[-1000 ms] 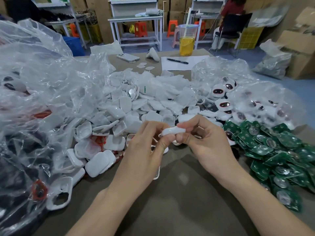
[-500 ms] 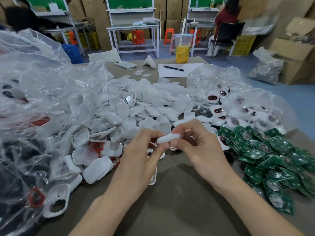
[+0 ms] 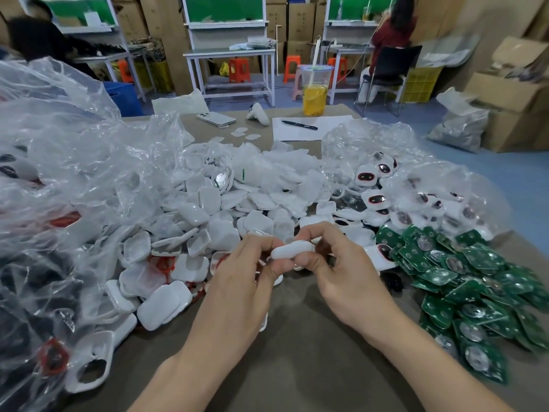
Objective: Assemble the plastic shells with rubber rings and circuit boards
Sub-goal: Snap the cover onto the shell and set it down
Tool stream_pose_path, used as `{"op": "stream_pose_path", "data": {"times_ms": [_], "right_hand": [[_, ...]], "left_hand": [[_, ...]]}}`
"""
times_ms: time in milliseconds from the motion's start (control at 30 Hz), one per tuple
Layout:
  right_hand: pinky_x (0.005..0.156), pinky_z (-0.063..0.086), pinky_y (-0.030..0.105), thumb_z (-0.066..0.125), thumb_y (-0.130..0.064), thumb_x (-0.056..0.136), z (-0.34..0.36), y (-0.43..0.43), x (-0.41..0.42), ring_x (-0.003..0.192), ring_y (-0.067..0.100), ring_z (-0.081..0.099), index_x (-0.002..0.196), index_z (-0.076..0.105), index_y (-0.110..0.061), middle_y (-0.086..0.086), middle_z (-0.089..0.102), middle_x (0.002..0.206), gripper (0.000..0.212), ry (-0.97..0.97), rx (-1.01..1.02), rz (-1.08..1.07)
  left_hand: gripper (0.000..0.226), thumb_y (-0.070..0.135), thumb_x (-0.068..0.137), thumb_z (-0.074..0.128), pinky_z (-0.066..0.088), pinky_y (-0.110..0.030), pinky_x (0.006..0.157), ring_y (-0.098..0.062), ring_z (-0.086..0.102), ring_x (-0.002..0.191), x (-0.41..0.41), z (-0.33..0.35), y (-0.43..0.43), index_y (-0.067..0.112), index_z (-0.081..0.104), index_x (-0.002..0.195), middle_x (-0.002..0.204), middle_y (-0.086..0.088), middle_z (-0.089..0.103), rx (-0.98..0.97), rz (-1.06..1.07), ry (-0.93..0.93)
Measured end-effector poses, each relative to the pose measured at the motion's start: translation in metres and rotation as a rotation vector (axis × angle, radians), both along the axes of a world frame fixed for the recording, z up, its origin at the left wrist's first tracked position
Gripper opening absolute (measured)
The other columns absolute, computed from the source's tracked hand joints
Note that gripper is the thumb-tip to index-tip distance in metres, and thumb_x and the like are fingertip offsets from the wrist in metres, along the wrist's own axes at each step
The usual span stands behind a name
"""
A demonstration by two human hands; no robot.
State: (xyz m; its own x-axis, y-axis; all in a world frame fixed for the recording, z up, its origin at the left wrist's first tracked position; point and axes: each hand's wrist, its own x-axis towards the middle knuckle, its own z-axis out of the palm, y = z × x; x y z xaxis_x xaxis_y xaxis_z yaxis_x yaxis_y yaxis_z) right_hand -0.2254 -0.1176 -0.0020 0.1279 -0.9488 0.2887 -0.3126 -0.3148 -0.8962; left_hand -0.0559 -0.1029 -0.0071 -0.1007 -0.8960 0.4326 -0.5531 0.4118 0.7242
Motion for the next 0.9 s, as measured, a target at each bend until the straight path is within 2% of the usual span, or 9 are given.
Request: {"op": "stream_pose_path", "data": {"times_ms": [100, 200, 300, 433, 500, 600, 667, 767, 900], "right_hand": [[0.072, 0.047, 0.028, 0.063, -0.037, 0.083, 0.000, 0.002, 0.002, 0.076, 0.016, 0.059, 0.094, 0.059, -0.044, -0.002, 0.068, 0.086, 0.014, -0.019, 0.008, 0.005], [0.067, 0.045, 0.019, 0.064, -0.034, 0.084, 0.001, 0.002, 0.003, 0.076, 0.013, 0.060, 0.094, 0.059, -0.043, -0.013, 0.066, 0.085, 0.014, -0.012, -0.028, 0.003], [0.065, 0.042, 0.012, 0.064, -0.028, 0.088, 0.007, 0.002, -0.003, 0.073, 0.005, 0.058, 0.094, 0.061, -0.041, -0.015, 0.066, 0.085, 0.014, -0.039, -0.040, 0.006], [0.079, 0.043, 0.007, 0.063, -0.042, 0.095, 0.017, 0.003, -0.025, 0.102, -0.003, 0.057, 0.117, 0.055, -0.048, -0.027, 0.058, 0.112, 0.024, -0.053, -0.085, -0.138], [0.091, 0.042, 0.014, 0.057, -0.047, 0.097, 0.023, -0.003, -0.046, 0.115, -0.002, 0.051, 0.122, 0.051, -0.049, -0.025, 0.050, 0.123, 0.025, 0.120, -0.187, -0.385], [0.101, 0.043, 0.039, 0.054, -0.042, 0.097, 0.034, -0.017, -0.078, 0.122, 0.020, 0.048, 0.131, 0.048, -0.036, -0.003, 0.047, 0.129, 0.035, 0.376, -0.164, -0.722], [0.101, 0.039, 0.043, 0.057, -0.046, 0.095, 0.040, -0.027, -0.090, 0.123, 0.027, 0.046, 0.137, 0.043, -0.029, 0.006, 0.047, 0.133, 0.047, 0.502, -0.055, -0.823], [0.098, 0.038, 0.043, 0.057, -0.045, 0.096, 0.042, -0.037, -0.097, 0.122, 0.029, 0.048, 0.144, 0.037, -0.026, 0.008, 0.051, 0.133, 0.056, 0.615, 0.046, -0.796], [0.087, 0.049, 0.046, 0.048, -0.024, 0.099, 0.039, -0.042, -0.104, 0.099, 0.024, 0.061, 0.137, 0.046, -0.027, 0.001, 0.065, 0.112, 0.038, 0.524, 0.034, -0.753]], "left_hand": [[0.010, 0.029, 0.093, 0.064, 0.041, -0.009, 0.075, 0.000, 0.061, 0.093, 0.003, -0.001, -0.003, 0.038, 0.060, 0.094, 0.094, 0.023, 0.066, 0.025, 0.010, 0.043], [0.008, 0.031, 0.094, 0.065, 0.042, -0.011, 0.073, -0.004, 0.063, 0.091, 0.005, -0.001, -0.003, 0.038, 0.062, 0.093, 0.087, 0.017, 0.069, 0.031, 0.001, 0.076], [0.009, 0.049, 0.089, 0.062, 0.043, -0.010, 0.070, -0.003, 0.065, 0.089, -0.002, 0.006, 0.003, 0.043, 0.061, 0.096, 0.088, 0.019, 0.070, 0.012, -0.005, 0.117], [0.012, 0.060, 0.091, 0.058, 0.045, -0.018, 0.063, 0.003, 0.065, 0.083, -0.023, 0.029, -0.017, 0.050, 0.055, 0.099, 0.090, 0.024, 0.070, 0.047, -0.012, 0.117], [0.013, 0.061, 0.092, 0.054, 0.045, -0.023, 0.060, 0.002, 0.065, 0.076, -0.041, 0.042, -0.042, 0.050, 0.050, 0.098, 0.086, 0.024, 0.069, 0.046, -0.016, 0.053], [0.009, 0.048, 0.096, 0.058, 0.044, -0.020, 0.058, -0.001, 0.063, 0.069, -0.090, 0.059, -0.093, 0.044, 0.050, 0.100, 0.072, 0.013, 0.067, 0.027, -0.052, -0.038], [0.021, 0.037, 0.098, 0.059, 0.051, -0.030, 0.071, -0.012, 0.067, 0.084, -0.131, 0.071, -0.128, 0.032, 0.054, 0.118, 0.089, 0.010, 0.068, 0.071, -0.129, -0.076], [0.052, 0.031, 0.100, 0.058, 0.052, -0.040, 0.092, -0.026, 0.061, 0.109, -0.170, 0.079, -0.156, 0.020, 0.037, 0.146, 0.133, -0.009, 0.057, 0.236, -0.186, -0.211], [0.044, 0.031, 0.102, 0.052, 0.046, -0.032, 0.093, -0.019, 0.058, 0.113, -0.149, 0.059, -0.144, 0.021, 0.042, 0.144, 0.137, -0.004, 0.054, 0.159, -0.260, -0.382]]}}
